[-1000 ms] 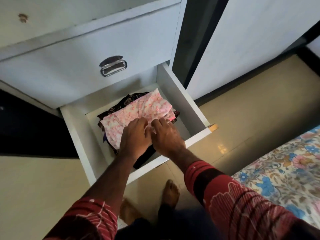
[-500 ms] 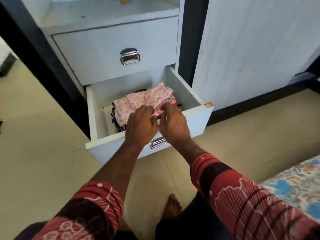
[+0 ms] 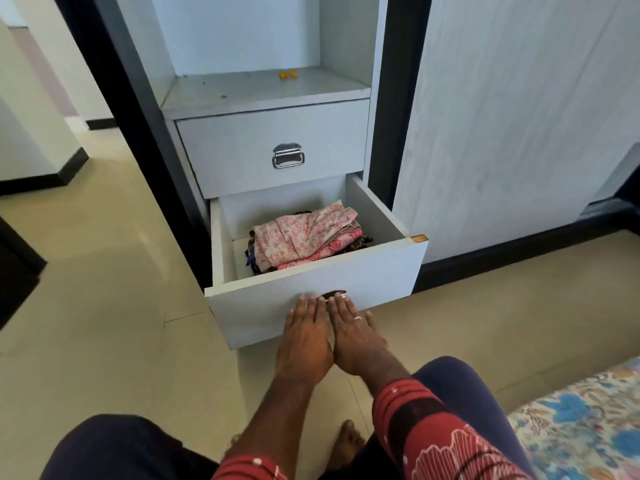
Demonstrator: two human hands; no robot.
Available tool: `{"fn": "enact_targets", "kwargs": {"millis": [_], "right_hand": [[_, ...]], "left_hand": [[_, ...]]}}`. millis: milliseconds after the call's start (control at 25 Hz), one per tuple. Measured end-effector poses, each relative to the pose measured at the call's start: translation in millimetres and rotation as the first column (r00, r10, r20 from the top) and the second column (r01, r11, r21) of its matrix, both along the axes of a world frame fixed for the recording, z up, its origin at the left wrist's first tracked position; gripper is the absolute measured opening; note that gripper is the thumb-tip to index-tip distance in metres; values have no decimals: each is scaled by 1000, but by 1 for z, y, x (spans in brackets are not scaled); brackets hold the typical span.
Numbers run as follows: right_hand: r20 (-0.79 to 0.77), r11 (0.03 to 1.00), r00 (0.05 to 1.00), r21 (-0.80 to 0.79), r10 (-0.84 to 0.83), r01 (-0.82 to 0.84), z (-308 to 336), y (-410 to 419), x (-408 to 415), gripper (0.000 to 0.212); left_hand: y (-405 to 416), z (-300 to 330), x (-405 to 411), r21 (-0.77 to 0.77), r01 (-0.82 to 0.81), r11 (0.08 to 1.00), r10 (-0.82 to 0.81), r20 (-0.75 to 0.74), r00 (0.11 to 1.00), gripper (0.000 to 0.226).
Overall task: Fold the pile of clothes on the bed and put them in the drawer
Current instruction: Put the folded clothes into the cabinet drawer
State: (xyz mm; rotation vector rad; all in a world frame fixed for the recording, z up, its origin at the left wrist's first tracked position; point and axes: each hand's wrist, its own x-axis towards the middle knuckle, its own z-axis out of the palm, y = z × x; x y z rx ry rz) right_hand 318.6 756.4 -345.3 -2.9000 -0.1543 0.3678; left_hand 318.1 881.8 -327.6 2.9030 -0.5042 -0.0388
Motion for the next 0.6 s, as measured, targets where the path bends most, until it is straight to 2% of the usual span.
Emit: {"fn": "enact_targets", "kwargs": {"millis": [160, 600], "right_hand": [[32, 999, 999, -27, -24, 24, -12, 7, 17, 81], [99, 997, 994, -63, 44, -38, -36, 1, 123, 92]], "left_hand": [[11, -19, 18, 69, -25, 997, 29, -53, 998, 86], [29, -47, 129, 105, -33, 994, 35, -16, 999, 96]]}}
